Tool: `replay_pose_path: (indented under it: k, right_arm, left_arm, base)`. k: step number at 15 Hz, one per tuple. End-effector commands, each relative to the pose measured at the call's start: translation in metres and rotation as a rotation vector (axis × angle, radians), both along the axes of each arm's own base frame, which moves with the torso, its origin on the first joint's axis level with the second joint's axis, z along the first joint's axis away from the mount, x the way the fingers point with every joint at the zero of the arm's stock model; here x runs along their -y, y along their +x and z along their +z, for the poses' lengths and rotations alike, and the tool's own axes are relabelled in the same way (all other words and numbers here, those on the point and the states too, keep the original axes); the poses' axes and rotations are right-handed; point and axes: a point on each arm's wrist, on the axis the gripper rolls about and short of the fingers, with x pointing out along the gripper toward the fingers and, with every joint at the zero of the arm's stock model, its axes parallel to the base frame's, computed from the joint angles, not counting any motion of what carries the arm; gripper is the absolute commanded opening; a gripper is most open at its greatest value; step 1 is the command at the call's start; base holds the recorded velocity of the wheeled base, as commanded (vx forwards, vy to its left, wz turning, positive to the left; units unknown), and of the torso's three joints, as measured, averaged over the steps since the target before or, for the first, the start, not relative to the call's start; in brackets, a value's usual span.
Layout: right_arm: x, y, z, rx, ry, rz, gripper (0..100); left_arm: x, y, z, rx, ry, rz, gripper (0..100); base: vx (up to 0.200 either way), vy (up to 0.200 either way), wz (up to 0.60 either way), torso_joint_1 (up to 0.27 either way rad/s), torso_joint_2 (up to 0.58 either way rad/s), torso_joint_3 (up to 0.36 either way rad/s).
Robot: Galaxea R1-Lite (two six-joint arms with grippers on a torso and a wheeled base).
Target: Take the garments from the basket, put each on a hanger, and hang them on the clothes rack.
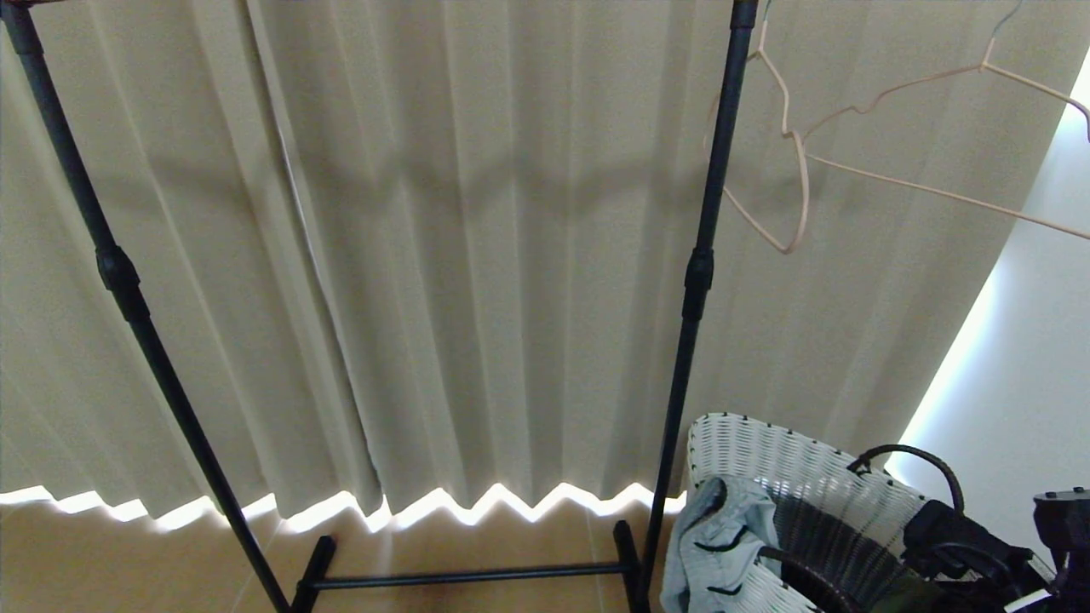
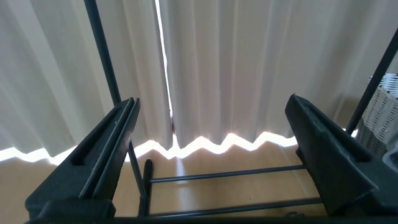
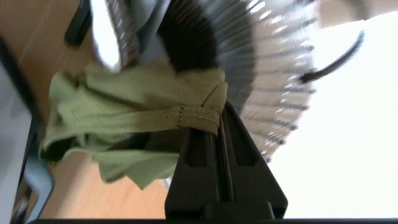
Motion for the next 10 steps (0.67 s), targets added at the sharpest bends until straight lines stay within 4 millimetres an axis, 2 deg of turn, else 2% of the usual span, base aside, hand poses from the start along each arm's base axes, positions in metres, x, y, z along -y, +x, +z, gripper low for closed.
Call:
replay_pose_path:
  k: [1, 4, 6, 9, 10]
  right_arm:
    - [0.002, -0.015, 0.03, 0.227, 0.021, -0.006, 0]
    - [0.002, -0.024, 0.058, 0.399, 0.046, -0.009, 0]
    - [0.001, -0.027, 0.079, 0.492, 0.133, -0.045, 0]
    - [0.0, -0.029, 0.099, 0.502, 0.155, -0.048, 0]
    - [-0.001, -0.031, 0.099, 0.498, 0.158, -0.045, 0]
  left_arm:
    - [0.0, 0.0, 0.0, -0.002, 0.011, 0.001, 100]
    - [0.0, 0.0, 0.0, -0.001, 0.017, -0.004, 100]
    - [0.0, 0.0, 0.0, 0.0, 0.018, -0.004, 100]
    - [0.001, 0.0, 0.0, 0.0, 0.046, -0.022, 100]
    - [0.001, 0.0, 0.0, 0.001, 0.065, -0.044, 100]
  base:
    - [-0.2, 0.0, 0.0, 0.007, 0.0, 0.002]
    - [-0.2, 0.0, 0.0, 0.004, 0.0, 0.002]
    - [-0.2, 0.0, 0.0, -0.005, 0.0, 0.002]
    - [-0.2, 0.0, 0.0, 0.001, 0.0, 0.002]
    - [0.0, 0.0, 0.0, 0.0, 0.0, 0.0]
